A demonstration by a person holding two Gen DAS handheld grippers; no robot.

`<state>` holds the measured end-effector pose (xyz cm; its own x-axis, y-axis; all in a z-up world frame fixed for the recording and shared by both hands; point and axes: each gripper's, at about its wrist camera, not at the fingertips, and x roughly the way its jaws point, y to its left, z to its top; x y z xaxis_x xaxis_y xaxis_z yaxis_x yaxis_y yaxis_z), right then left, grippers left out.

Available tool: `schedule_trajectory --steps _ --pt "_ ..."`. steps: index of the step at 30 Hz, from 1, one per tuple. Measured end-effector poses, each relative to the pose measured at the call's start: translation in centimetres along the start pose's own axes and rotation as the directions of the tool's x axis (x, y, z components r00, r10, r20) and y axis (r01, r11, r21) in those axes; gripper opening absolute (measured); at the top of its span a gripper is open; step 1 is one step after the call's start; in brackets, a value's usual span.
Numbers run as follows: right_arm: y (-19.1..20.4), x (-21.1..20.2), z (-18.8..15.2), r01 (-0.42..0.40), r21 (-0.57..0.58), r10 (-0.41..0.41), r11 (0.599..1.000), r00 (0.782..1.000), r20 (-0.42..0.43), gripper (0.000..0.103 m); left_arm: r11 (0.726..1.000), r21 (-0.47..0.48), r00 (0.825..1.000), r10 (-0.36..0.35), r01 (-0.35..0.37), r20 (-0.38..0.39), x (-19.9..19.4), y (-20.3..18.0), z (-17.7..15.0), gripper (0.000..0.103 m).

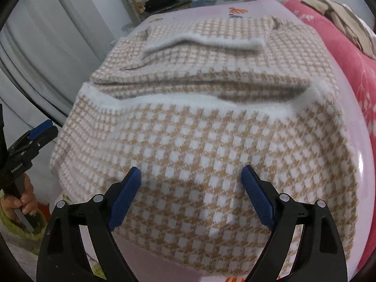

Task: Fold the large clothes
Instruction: 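Open both tools and withdraw them from the folded coat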

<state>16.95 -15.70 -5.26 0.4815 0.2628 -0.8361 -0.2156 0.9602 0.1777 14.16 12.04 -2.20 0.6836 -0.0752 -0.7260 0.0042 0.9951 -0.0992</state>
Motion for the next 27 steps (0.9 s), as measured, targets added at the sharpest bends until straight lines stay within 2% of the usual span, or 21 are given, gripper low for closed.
schedule_trajectory --steps 4,9,14,18,22,24,27 --pt "-0.1 0.0 -0.1 -0.002 0.011 0.002 1.000 1.000 0.000 0.084 0.999 -0.009 0.999 -0.045 0.045 0.026 0.5 0.7 0.7 0.067" --pt "0.0 0.1 -0.3 0.009 0.015 -0.009 1.000 1.000 -0.003 0.084 0.998 -0.035 0.999 -0.049 0.049 0.006 2.9 2.0 2.1 0.045" --pt "0.4 0.4 -0.2 0.022 0.012 -0.022 1.000 1.000 -0.008 0.084 0.996 -0.033 0.996 -0.082 0.081 -0.026 5.1 2.6 3.1 0.030" --pt "0.4 0.4 -0.2 0.023 0.011 -0.022 1.000 1.000 -0.012 0.085 0.991 -0.013 0.991 -0.132 0.132 -0.007 4.5 2.1 3.1 0.029" --pt "0.3 0.5 -0.1 0.024 0.008 -0.024 1.000 1.000 -0.018 0.085 0.974 0.022 0.974 -0.225 0.224 0.024 2.9 1.4 2.8 0.029" --pt "0.3 0.6 -0.1 0.025 0.005 -0.024 1.000 0.999 -0.020 0.086 0.973 0.030 0.973 -0.231 0.231 0.010 3.1 1.2 2.7 0.029" --pt "0.4 0.7 0.0 0.025 0.003 -0.025 1.000 0.999 -0.022 0.086 0.980 0.017 0.980 -0.196 0.197 -0.016 4.2 1.5 2.8 0.029"
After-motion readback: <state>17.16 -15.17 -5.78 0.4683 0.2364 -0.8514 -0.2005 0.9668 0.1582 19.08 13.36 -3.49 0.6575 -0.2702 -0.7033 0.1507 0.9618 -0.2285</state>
